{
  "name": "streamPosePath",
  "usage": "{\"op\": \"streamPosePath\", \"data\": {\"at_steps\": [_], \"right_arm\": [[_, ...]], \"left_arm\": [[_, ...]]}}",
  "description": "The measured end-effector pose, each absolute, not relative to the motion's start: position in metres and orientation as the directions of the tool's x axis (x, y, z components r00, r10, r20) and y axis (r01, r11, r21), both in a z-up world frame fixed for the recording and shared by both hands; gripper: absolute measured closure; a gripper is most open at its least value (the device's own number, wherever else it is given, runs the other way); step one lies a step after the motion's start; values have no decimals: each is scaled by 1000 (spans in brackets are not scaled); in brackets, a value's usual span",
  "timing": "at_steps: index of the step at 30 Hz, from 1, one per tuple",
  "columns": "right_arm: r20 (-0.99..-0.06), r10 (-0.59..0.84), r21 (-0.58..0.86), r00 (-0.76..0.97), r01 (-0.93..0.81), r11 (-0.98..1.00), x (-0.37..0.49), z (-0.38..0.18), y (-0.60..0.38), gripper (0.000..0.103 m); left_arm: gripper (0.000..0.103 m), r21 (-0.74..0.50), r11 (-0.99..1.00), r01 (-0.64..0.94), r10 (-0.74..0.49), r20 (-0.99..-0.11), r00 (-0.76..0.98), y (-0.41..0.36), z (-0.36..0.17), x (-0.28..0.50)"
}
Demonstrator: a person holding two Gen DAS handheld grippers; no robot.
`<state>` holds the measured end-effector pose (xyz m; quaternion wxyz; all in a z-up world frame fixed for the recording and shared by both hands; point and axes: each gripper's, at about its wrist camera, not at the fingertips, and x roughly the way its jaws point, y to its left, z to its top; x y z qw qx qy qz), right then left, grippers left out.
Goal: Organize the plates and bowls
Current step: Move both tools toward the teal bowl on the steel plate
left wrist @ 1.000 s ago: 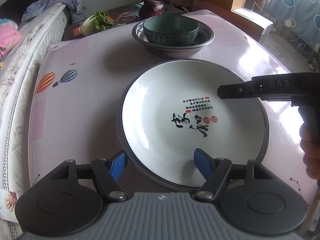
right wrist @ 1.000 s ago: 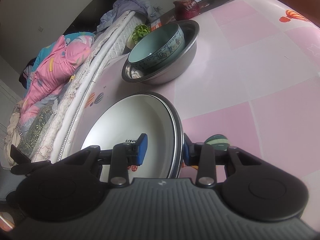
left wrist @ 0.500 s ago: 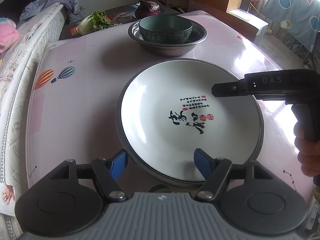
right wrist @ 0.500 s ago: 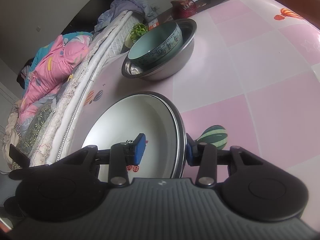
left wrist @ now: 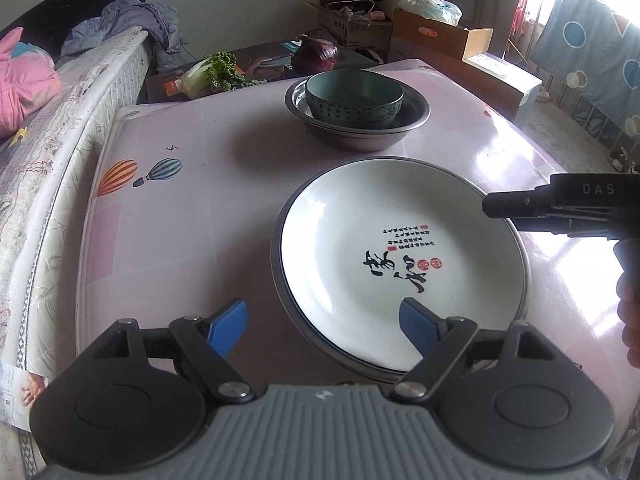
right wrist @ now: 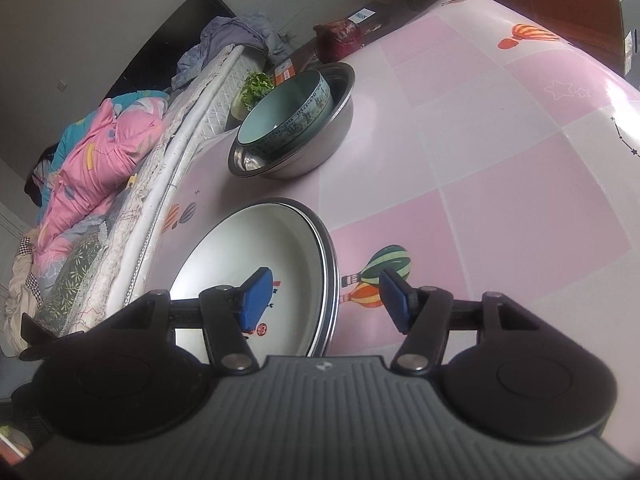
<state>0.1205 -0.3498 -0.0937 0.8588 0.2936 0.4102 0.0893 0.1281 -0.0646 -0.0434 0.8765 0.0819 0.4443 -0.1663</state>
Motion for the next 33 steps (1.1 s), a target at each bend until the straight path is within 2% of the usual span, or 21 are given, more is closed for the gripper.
{"op": "streamPosePath", "data": {"at_steps": [6, 16, 23, 28, 33], "right_arm": [[-653, 349, 537, 672, 86, 839, 110, -76, -350, 35], [-662, 298, 462, 688, 61, 885, 125, -50, -341, 34], [-646, 276, 444, 711, 57, 894, 168, -32, -346, 34], [-658, 267, 439, 704, 71, 895, 214, -38, -354, 34], [-692, 248, 434, 678, 115, 894, 254, -54, -361, 41]], "left_arm": [[16, -17, 943, 333, -220, -783, 582, -51, -34, 130], [13, -61, 948, 311, -254, -735, 629, -33, -19, 152], [14, -117, 956, 268, -270, -704, 657, -27, -16, 207], [23, -139, 954, 265, -283, -705, 650, -35, -21, 252], [35, -210, 942, 262, -329, -724, 606, -44, -29, 295]]}}
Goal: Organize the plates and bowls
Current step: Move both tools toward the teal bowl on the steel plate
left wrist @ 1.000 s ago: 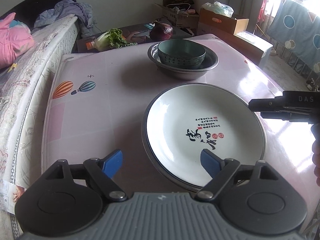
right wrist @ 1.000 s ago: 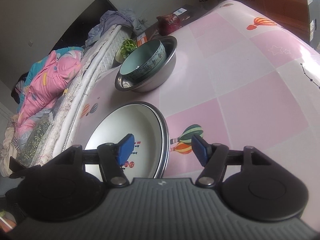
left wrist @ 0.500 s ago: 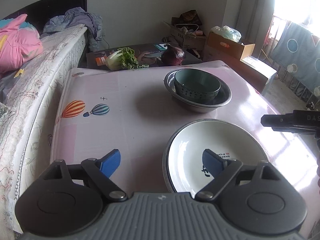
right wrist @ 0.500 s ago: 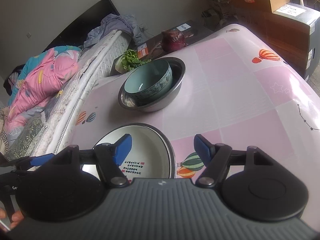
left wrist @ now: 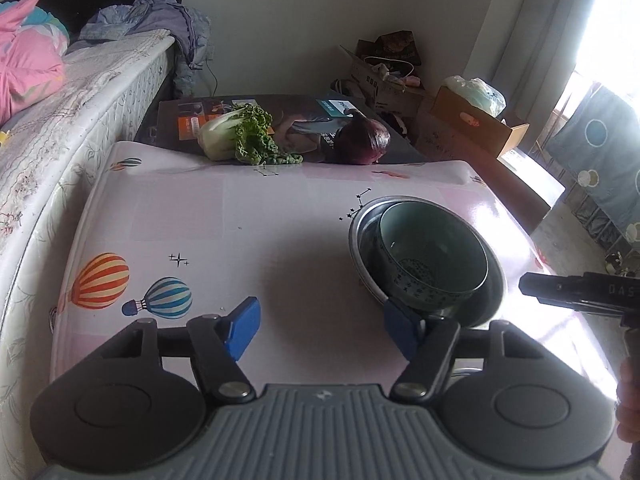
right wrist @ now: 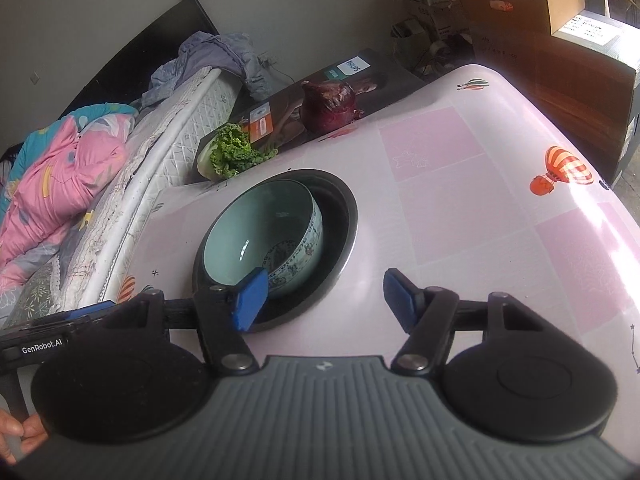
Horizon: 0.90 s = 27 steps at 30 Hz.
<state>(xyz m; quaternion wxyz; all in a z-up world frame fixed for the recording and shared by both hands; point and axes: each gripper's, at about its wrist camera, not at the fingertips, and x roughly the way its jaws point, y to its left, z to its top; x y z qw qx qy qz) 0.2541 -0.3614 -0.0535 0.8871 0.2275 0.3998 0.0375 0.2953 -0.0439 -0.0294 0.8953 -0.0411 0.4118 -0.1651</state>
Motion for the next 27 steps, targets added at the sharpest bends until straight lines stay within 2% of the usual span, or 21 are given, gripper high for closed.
{"op": "streamPosePath", "data": {"at_steps": [9, 15, 27], "right_arm": [[-729, 245, 431, 640, 150, 890, 287, -76, -369, 54], [-739, 258, 438, 623, 152, 886, 299, -86, -367, 62], [-750, 293, 478, 593, 179, 860, 317, -104, -368, 74]], "left_arm": [[47, -343, 910, 233, -414, -754, 509, -51, -50, 339], [61, -401, 896, 194, -444, -775, 449, -53, -65, 352], [66, -446, 885, 135, -461, -794, 397, -63, -81, 374]]}}
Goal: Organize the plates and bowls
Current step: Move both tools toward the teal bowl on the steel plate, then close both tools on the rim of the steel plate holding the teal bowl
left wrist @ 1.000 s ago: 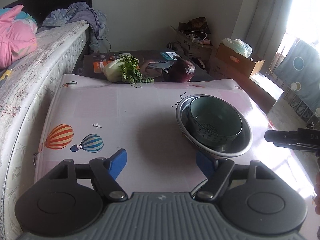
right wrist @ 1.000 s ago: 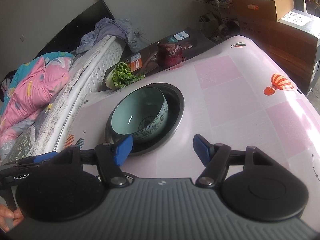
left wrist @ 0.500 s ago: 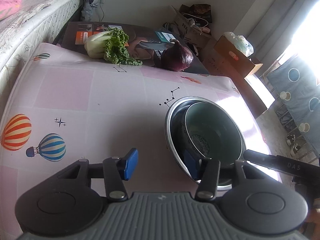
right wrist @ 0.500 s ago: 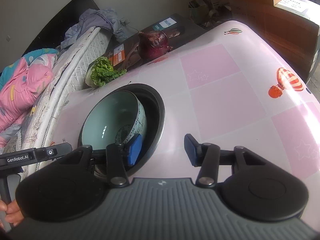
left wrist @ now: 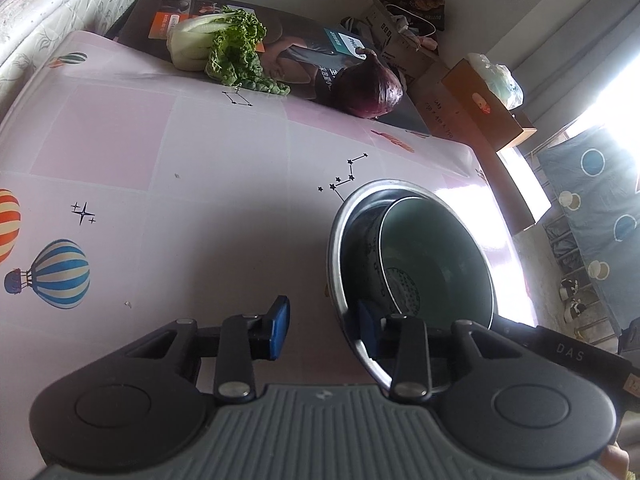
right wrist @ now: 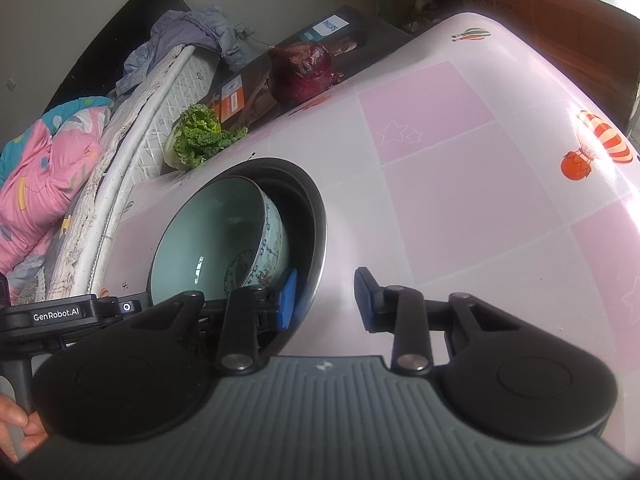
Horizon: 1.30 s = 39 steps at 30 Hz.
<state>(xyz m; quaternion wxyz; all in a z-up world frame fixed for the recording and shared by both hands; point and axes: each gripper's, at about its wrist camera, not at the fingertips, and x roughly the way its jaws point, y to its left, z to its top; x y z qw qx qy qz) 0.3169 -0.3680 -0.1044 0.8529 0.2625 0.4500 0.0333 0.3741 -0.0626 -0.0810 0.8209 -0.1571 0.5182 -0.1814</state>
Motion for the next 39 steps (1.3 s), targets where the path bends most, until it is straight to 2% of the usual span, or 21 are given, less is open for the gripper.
{"op": "streamPosePath", "data": {"at_steps": [11, 14, 18, 39], "right_arm": [[-745, 324, 508, 583, 181, 842, 338, -120, -359, 91], [-739, 329, 519, 588, 184, 835, 340, -122, -359, 92], [-733, 328, 515, 596, 171, 840, 339, -122, -358, 92], [-731, 336, 527, 593, 178, 831, 336, -122, -361, 92]], "left_arm": [[74, -477, 873, 106, -479, -792, 378, -65, -88, 385], [80, -481, 870, 106, -482, -789, 380, -67, -88, 385], [92, -482, 868, 118, -487, -786, 381, -72, -85, 384], [92, -480, 869, 119, -485, -785, 385, -71, -86, 380]]}}
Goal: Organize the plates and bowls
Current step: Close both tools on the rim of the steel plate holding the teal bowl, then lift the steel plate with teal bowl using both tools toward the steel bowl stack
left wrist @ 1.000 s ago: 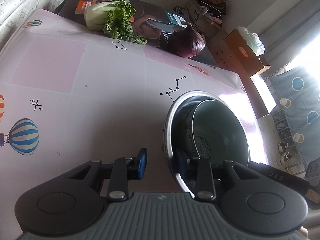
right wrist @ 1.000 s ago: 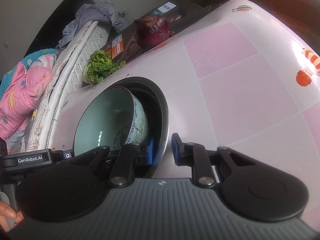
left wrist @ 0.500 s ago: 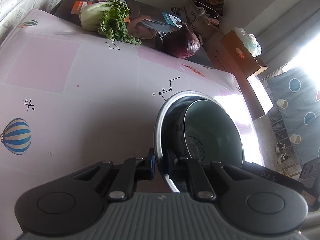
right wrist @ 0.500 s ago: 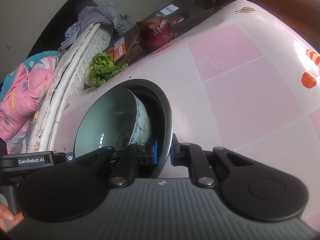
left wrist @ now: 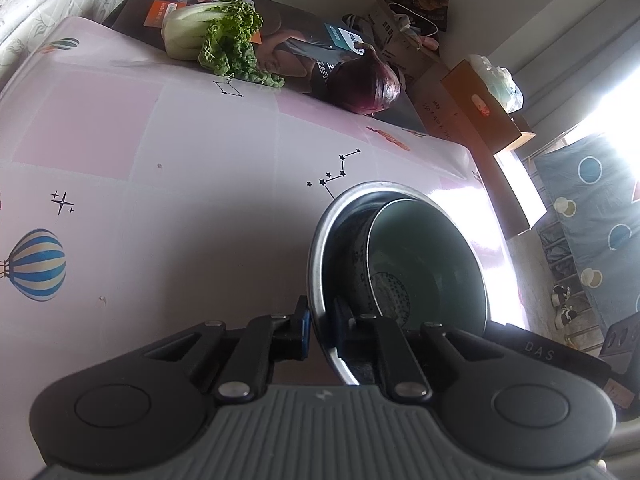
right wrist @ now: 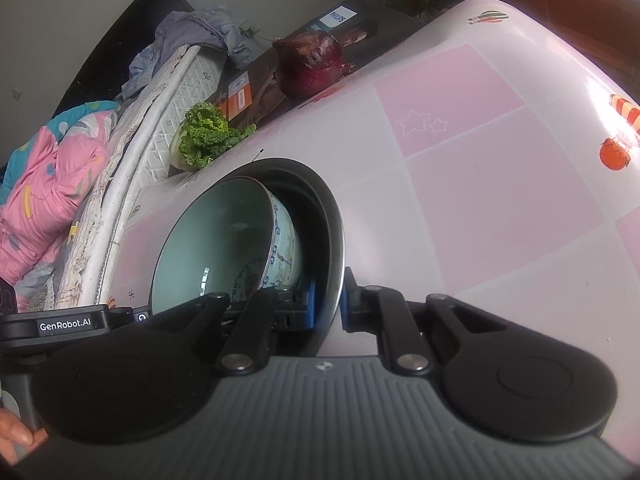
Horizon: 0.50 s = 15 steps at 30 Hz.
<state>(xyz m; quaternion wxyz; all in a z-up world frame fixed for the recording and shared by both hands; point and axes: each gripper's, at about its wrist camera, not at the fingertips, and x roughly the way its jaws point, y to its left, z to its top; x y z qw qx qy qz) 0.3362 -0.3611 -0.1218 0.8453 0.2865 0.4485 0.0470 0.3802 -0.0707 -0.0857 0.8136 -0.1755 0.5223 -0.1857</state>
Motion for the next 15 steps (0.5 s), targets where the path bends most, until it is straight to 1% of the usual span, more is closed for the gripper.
{"op": "streamPosePath", "data": {"at_steps": [5, 12, 15], "right_arm": [[-733, 338, 528, 591, 181, 830, 338, -122, -362, 92], [-726, 341, 541, 597, 190, 819, 338, -125, -363, 93], [-723, 342, 546, 601, 193, 815, 337, -126, -363, 93]], "left_arm": [[90, -480, 870, 113, -484, -790, 376, -71, -86, 384], [85, -484, 870, 96, -483, -795, 368, -70, -91, 387], [85, -486, 869, 91, -483, -795, 366, -70, -92, 386]]}}
